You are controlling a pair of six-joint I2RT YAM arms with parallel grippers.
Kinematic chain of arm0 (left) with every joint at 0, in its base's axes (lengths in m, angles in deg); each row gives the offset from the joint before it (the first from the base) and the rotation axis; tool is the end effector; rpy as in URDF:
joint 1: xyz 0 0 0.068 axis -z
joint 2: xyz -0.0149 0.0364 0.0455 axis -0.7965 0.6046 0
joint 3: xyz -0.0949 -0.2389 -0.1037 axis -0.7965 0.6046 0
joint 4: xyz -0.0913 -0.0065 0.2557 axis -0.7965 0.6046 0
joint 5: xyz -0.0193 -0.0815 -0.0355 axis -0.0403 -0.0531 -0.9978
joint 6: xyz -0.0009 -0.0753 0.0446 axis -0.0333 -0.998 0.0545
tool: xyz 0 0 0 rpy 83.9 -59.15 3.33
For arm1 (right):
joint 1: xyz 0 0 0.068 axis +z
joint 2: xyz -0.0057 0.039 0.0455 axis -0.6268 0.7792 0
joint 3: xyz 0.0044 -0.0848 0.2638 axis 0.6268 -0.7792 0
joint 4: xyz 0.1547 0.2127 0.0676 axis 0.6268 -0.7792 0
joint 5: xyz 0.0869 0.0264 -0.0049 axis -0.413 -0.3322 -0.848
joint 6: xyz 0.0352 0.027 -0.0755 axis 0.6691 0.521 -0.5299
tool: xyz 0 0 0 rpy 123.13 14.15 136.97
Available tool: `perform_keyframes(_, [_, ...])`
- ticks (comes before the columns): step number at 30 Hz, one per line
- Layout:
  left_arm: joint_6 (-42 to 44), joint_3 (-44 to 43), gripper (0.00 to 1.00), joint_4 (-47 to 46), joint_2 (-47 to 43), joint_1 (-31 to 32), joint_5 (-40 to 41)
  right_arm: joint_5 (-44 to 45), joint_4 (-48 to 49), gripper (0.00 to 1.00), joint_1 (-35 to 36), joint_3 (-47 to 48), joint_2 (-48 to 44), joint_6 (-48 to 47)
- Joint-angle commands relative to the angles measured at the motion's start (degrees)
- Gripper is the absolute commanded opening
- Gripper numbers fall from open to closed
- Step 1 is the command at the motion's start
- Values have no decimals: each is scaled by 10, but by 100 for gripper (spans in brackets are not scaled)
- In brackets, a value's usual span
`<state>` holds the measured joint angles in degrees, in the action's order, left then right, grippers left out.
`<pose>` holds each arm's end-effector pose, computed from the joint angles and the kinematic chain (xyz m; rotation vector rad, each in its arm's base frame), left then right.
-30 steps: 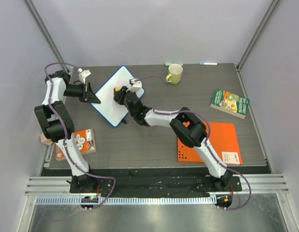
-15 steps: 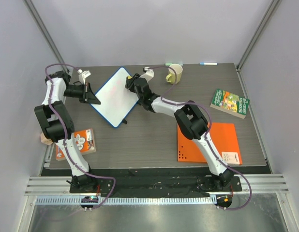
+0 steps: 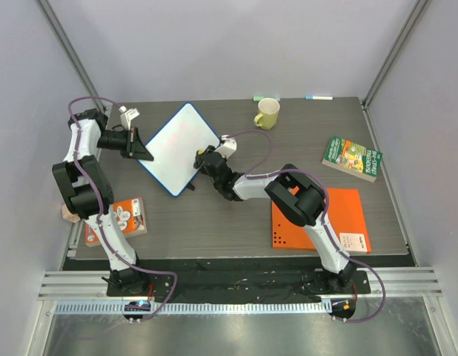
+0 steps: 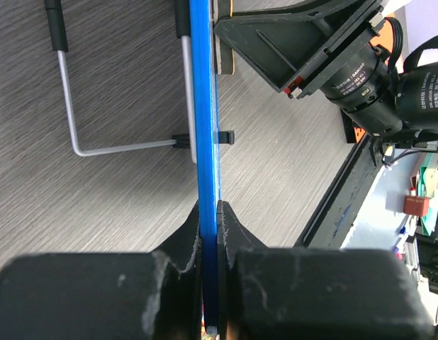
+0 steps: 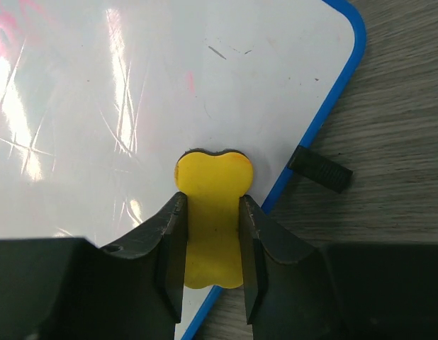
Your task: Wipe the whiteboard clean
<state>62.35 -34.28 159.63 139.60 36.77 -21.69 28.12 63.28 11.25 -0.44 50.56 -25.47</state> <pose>0.4087 0.0496 0.2273 0.3928 2.4133 -1.1907 0.3742 0.3885 0.1168 0.3144 1.9048 0.6914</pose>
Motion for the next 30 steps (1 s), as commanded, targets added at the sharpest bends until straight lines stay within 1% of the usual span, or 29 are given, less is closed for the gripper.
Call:
perform_keyframes(1, [83,7,0,120,-25,41,-28,-72,-90,1,28,4,45,-23])
perform_keyframes(2, [83,6,0,121,-26,40,-25,-70,-88,1,29,27,45,-42])
perform_keyframes(7, [94,-2,0,136,-26,41,-23,-80,-73,1,33,106,58,-81])
perform_keyframes(11, [104,-2,0,147,-22,41,-21,-93,-84,1,33,211,79,-119])
perform_keyframes(13, [112,-1,0,154,-22,41,-19,-90,-96,2,29,245,95,-127])
perform_keyframes(14, [114,-2,0,155,-20,41,-19,-90,-104,1,27,283,102,-129])
perform_keyframes(17, [115,-1,0,158,-21,41,-17,-99,-136,1,7,360,144,-120])
perform_keyframes(20, [116,-3,0,159,-22,41,-17,-110,-182,1,-14,449,199,-108])
perform_keyframes(21, [116,-2,0,158,-22,41,-17,-115,-216,1,-18,475,212,-107])
perform_keyframes(22, [116,-2,0,158,-22,42,-17,-115,-230,1,-21,521,228,-105])
perform_keyframes(23, [115,-3,0,158,-22,42,-19,-111,-245,1,-25,540,251,-105])
perform_keyframes(24, [114,-4,0,158,-20,42,-20,-116,-266,1,-29,554,260,-93])
perform_keyframes(26, [115,-5,0,160,-20,44,-21,-113,-268,1,-37,544,265,-79])
perform_keyframes(30, [110,-5,0,158,-24,45,-22,-103,-266,1,-48,488,250,-55])
